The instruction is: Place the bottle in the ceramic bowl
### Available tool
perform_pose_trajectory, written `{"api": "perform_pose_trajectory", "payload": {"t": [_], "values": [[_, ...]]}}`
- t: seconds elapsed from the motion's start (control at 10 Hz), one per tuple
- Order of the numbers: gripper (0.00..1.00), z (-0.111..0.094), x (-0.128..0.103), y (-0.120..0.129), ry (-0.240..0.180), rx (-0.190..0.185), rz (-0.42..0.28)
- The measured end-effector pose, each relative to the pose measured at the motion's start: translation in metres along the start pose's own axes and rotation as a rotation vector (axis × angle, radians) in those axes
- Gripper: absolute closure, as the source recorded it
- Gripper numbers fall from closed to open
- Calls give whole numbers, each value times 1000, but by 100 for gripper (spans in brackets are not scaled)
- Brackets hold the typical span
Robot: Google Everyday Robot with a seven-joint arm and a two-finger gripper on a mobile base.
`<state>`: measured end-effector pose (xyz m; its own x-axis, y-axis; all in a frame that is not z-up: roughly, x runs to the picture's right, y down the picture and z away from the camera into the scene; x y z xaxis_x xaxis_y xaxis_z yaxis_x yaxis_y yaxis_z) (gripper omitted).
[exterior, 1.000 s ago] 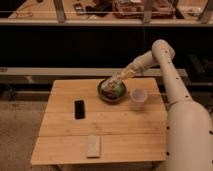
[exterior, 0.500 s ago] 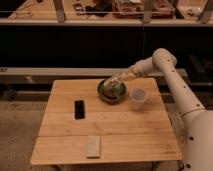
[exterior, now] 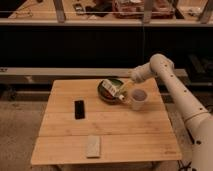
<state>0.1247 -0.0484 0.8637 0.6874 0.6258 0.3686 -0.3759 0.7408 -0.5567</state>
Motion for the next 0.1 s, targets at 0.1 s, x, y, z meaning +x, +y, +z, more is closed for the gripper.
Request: {"api": "perform_pose_trajectory", "payload": {"t": [0.1], "values": [[20, 1, -1, 0, 0, -1, -1]]}}
